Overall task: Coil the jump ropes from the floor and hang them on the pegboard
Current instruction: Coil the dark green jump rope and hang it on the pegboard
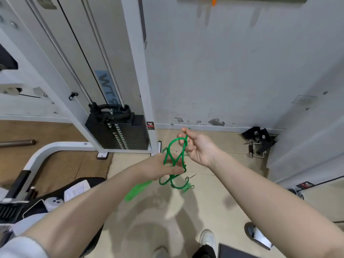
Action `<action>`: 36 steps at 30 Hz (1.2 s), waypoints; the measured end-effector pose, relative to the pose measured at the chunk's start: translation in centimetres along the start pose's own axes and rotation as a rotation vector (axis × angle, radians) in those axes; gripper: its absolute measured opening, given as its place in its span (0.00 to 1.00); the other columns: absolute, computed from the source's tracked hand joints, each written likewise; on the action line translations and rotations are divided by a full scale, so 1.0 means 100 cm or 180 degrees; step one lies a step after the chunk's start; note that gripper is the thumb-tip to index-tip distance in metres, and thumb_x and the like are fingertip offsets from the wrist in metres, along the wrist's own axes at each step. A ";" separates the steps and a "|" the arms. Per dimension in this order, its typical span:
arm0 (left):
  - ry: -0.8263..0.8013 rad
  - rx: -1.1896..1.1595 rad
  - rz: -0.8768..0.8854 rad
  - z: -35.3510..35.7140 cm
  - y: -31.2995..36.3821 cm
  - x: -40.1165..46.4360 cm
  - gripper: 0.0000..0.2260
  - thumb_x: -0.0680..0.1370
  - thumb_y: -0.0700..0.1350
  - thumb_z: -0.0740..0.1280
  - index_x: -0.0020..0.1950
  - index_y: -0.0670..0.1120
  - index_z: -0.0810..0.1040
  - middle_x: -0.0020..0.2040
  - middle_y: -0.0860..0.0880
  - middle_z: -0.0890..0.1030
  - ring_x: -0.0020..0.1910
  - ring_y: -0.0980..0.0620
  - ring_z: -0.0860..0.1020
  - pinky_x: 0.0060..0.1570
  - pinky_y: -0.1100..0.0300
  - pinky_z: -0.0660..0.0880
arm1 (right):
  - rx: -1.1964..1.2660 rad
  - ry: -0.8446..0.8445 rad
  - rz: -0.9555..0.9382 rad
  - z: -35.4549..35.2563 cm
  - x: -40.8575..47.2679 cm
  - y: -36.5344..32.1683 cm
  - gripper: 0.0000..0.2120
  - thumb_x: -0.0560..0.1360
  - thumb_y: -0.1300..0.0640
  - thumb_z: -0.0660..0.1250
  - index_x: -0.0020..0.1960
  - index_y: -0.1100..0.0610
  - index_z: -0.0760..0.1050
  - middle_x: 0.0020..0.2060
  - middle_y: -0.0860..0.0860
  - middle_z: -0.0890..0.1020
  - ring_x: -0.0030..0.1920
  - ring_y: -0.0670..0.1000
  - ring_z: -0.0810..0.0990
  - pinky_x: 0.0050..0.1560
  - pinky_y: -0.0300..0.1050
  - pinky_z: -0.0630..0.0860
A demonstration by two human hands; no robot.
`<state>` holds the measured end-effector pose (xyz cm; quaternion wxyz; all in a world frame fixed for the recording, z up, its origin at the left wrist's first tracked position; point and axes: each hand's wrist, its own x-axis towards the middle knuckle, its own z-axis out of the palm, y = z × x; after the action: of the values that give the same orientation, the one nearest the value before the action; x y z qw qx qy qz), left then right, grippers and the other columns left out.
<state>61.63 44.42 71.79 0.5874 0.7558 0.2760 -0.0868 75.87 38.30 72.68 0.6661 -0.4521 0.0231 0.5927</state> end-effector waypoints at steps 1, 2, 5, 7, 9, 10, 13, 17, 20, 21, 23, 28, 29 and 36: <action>0.0039 0.0120 -0.0037 -0.001 -0.004 0.000 0.08 0.77 0.48 0.66 0.47 0.43 0.78 0.25 0.57 0.69 0.20 0.60 0.63 0.21 0.68 0.58 | 0.0042 0.0007 -0.0049 -0.001 -0.001 -0.003 0.09 0.82 0.60 0.51 0.45 0.57 0.66 0.30 0.55 0.80 0.22 0.49 0.78 0.13 0.30 0.62; 0.0069 0.0060 -0.0118 -0.003 -0.007 -0.002 0.11 0.77 0.50 0.65 0.45 0.42 0.78 0.25 0.55 0.69 0.20 0.57 0.61 0.21 0.66 0.56 | -0.0035 0.0009 -0.0118 -0.003 -0.002 -0.005 0.09 0.82 0.59 0.50 0.45 0.56 0.65 0.30 0.54 0.83 0.24 0.49 0.81 0.14 0.30 0.63; 0.0089 -0.0535 -0.0225 -0.010 -0.019 -0.003 0.13 0.80 0.49 0.61 0.40 0.46 0.79 0.32 0.50 0.79 0.18 0.57 0.58 0.19 0.66 0.53 | -0.1068 0.0317 -0.0439 -0.011 -0.004 -0.009 0.09 0.83 0.57 0.48 0.44 0.53 0.61 0.33 0.50 0.85 0.32 0.47 0.83 0.19 0.33 0.64; 0.0229 -0.0689 -0.0238 -0.014 -0.024 -0.006 0.12 0.79 0.48 0.62 0.38 0.46 0.77 0.31 0.49 0.77 0.19 0.58 0.58 0.18 0.67 0.53 | -0.1353 0.0747 -0.0692 -0.021 -0.003 -0.013 0.09 0.83 0.57 0.47 0.45 0.52 0.61 0.29 0.48 0.83 0.29 0.44 0.82 0.26 0.36 0.65; 0.0263 -0.0495 -0.0147 -0.019 -0.032 -0.011 0.13 0.79 0.47 0.62 0.35 0.46 0.74 0.25 0.53 0.70 0.20 0.58 0.59 0.19 0.67 0.54 | -0.0852 0.1226 -0.0924 -0.037 0.000 -0.022 0.09 0.83 0.58 0.47 0.45 0.53 0.62 0.26 0.48 0.80 0.27 0.45 0.80 0.33 0.40 0.71; 0.0269 -0.0410 -0.0159 -0.023 -0.035 -0.015 0.13 0.79 0.46 0.62 0.35 0.46 0.74 0.24 0.53 0.68 0.21 0.57 0.59 0.20 0.67 0.54 | -0.0362 0.1417 -0.1034 -0.048 0.002 -0.029 0.10 0.82 0.59 0.47 0.44 0.53 0.63 0.25 0.49 0.76 0.24 0.46 0.78 0.34 0.41 0.74; 0.0453 -0.0184 -0.0486 -0.041 -0.055 -0.025 0.13 0.80 0.47 0.61 0.36 0.45 0.75 0.24 0.52 0.67 0.20 0.56 0.58 0.21 0.65 0.54 | 0.0705 0.1805 -0.1276 -0.082 -0.002 -0.049 0.14 0.79 0.63 0.44 0.41 0.52 0.63 0.23 0.49 0.64 0.14 0.45 0.63 0.21 0.32 0.66; 0.1295 0.0077 -0.1109 -0.055 -0.081 -0.020 0.15 0.80 0.49 0.59 0.45 0.43 0.80 0.29 0.50 0.78 0.23 0.53 0.61 0.24 0.62 0.57 | -0.1155 0.2348 -0.1252 -0.098 -0.008 -0.042 0.17 0.77 0.66 0.46 0.45 0.50 0.68 0.29 0.49 0.65 0.19 0.44 0.60 0.17 0.30 0.54; 0.1930 -0.0600 -0.0868 -0.052 -0.074 -0.014 0.11 0.80 0.44 0.61 0.57 0.42 0.78 0.45 0.45 0.78 0.32 0.50 0.69 0.33 0.57 0.68 | -0.2548 0.2301 -0.1190 -0.095 -0.008 -0.028 0.12 0.77 0.68 0.51 0.49 0.56 0.70 0.31 0.50 0.69 0.28 0.48 0.61 0.21 0.35 0.60; 0.1893 -0.0700 -0.0701 -0.053 -0.070 -0.014 0.10 0.79 0.41 0.62 0.58 0.43 0.78 0.47 0.44 0.77 0.36 0.50 0.70 0.39 0.55 0.72 | -0.2738 0.2247 -0.1106 -0.093 -0.007 -0.025 0.10 0.77 0.68 0.54 0.44 0.59 0.71 0.31 0.50 0.70 0.28 0.49 0.61 0.23 0.37 0.60; 0.1479 -0.0657 -0.0473 -0.058 -0.064 -0.017 0.07 0.77 0.39 0.66 0.52 0.46 0.80 0.43 0.44 0.76 0.29 0.52 0.65 0.28 0.58 0.68 | -0.3103 0.2125 -0.0991 -0.093 -0.007 -0.019 0.10 0.76 0.67 0.58 0.38 0.60 0.73 0.31 0.53 0.72 0.30 0.51 0.63 0.28 0.41 0.58; 0.1272 -0.0329 -0.0019 -0.069 -0.024 -0.019 0.10 0.78 0.44 0.64 0.39 0.42 0.79 0.23 0.54 0.66 0.21 0.56 0.59 0.21 0.65 0.54 | -0.3828 0.2192 -0.0891 -0.091 -0.011 -0.018 0.11 0.77 0.60 0.59 0.54 0.58 0.78 0.50 0.58 0.80 0.54 0.57 0.75 0.55 0.45 0.71; 0.1244 -0.0267 0.0094 -0.070 -0.012 -0.021 0.14 0.79 0.46 0.61 0.37 0.42 0.77 0.21 0.54 0.65 0.20 0.56 0.59 0.21 0.66 0.55 | -0.3885 0.2152 -0.0865 -0.090 -0.010 -0.017 0.14 0.77 0.60 0.60 0.61 0.59 0.75 0.59 0.58 0.78 0.62 0.57 0.73 0.64 0.47 0.68; 0.0494 -0.0331 0.1469 -0.050 0.067 -0.040 0.19 0.81 0.52 0.50 0.50 0.45 0.78 0.22 0.52 0.61 0.21 0.56 0.58 0.23 0.67 0.59 | -0.3460 -0.0485 -0.1018 -0.019 -0.040 -0.004 0.31 0.74 0.61 0.68 0.73 0.49 0.58 0.70 0.47 0.67 0.70 0.46 0.64 0.68 0.41 0.61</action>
<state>60.79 46.74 80.68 0.6068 0.7720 0.1444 0.1223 76.00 34.05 74.03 0.4190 -0.6837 -0.4020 0.4421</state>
